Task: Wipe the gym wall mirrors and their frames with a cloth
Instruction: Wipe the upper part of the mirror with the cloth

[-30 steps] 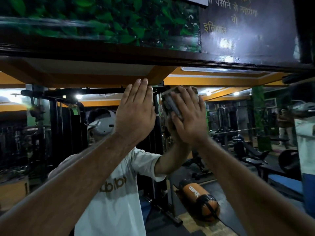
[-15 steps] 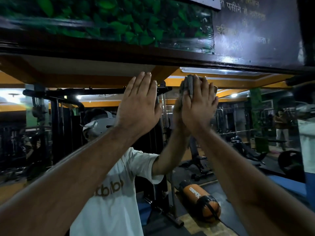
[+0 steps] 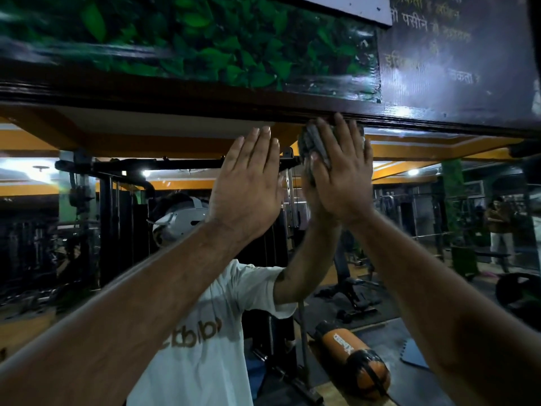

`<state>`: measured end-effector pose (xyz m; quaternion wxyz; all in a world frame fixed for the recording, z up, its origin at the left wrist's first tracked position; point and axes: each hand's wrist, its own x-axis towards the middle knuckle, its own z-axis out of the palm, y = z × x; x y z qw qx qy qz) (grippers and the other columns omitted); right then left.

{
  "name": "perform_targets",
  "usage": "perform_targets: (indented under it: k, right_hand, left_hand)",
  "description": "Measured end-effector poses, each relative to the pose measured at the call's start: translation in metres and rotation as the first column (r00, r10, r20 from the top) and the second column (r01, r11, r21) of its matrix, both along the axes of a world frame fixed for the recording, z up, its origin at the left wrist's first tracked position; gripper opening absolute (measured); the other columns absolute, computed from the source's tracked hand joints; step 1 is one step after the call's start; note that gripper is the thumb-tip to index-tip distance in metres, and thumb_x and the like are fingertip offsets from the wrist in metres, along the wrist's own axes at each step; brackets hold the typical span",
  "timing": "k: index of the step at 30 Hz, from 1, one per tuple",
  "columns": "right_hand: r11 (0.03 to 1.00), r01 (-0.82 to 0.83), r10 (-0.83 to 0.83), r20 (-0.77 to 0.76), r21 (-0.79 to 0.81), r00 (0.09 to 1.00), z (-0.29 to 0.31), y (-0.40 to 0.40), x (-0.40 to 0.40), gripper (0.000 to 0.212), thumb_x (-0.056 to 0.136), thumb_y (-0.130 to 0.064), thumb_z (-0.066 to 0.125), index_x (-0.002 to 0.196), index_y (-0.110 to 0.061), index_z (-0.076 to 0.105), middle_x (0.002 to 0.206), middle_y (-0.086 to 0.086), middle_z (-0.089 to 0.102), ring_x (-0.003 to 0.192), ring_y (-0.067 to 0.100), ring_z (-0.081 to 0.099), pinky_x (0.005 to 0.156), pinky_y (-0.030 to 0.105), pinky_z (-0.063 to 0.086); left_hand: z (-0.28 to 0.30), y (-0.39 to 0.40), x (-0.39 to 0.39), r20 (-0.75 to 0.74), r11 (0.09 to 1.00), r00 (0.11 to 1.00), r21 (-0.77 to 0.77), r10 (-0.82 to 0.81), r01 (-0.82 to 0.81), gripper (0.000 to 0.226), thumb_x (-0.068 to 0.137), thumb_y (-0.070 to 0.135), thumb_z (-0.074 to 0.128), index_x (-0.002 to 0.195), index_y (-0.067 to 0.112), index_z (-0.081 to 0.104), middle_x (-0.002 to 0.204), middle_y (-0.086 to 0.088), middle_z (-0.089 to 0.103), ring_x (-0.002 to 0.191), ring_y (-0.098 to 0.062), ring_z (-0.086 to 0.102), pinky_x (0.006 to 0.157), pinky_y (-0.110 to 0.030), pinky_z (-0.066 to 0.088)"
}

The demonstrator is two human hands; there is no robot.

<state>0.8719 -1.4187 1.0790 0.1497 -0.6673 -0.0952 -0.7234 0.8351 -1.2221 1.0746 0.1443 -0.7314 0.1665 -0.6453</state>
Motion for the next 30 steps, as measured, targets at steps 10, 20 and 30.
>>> perform_targets:
  k: [10, 20, 30]
  right_hand:
    - [0.991, 0.010, -0.004, 0.046, -0.136, 0.999, -0.007, -0.001, 0.003, 0.062, 0.099, -0.046, 0.039, 0.158, -0.028, 0.043, 0.167, 0.004, 0.036, 0.157, 0.027, 0.024, 0.122, 0.060, 0.022]
    - [0.990, 0.006, -0.005, 0.009, -0.144, 1.000, -0.038, -0.017, 0.004, 0.065, 0.098, -0.046, 0.040, 0.159, -0.026, 0.040, 0.168, 0.005, 0.032, 0.159, 0.029, 0.020, 0.123, 0.061, 0.018]
    - [0.974, 0.050, -0.051, 0.000, -0.220, 0.999, -0.052, 0.000, 0.000, 0.064, 0.100, -0.048, 0.037, 0.160, -0.026, 0.038, 0.169, 0.005, 0.031, 0.159, 0.027, 0.018, 0.123, 0.062, 0.019]
  left_hand:
    - [-0.007, 0.003, -0.009, 0.018, 0.985, 0.990, -0.106, -0.137, 0.138, 0.064, 0.101, 0.036, 0.036, 0.153, -0.003, 0.035, 0.161, -0.022, 0.031, 0.152, -0.033, 0.027, 0.125, -0.048, 0.020]
    - [-0.014, 0.003, -0.007, -0.007, 0.985, 0.992, -0.116, -0.129, 0.127, 0.062, 0.103, 0.033, 0.024, 0.154, -0.001, 0.033, 0.164, -0.021, 0.025, 0.154, -0.032, 0.019, 0.127, -0.047, 0.014]
    - [-0.022, 0.015, -0.021, 0.065, 0.968, 0.973, -0.107, -0.220, 0.226, 0.062, 0.100, 0.026, 0.041, 0.154, -0.004, 0.031, 0.160, -0.023, 0.033, 0.151, -0.035, 0.027, 0.124, -0.049, 0.023]
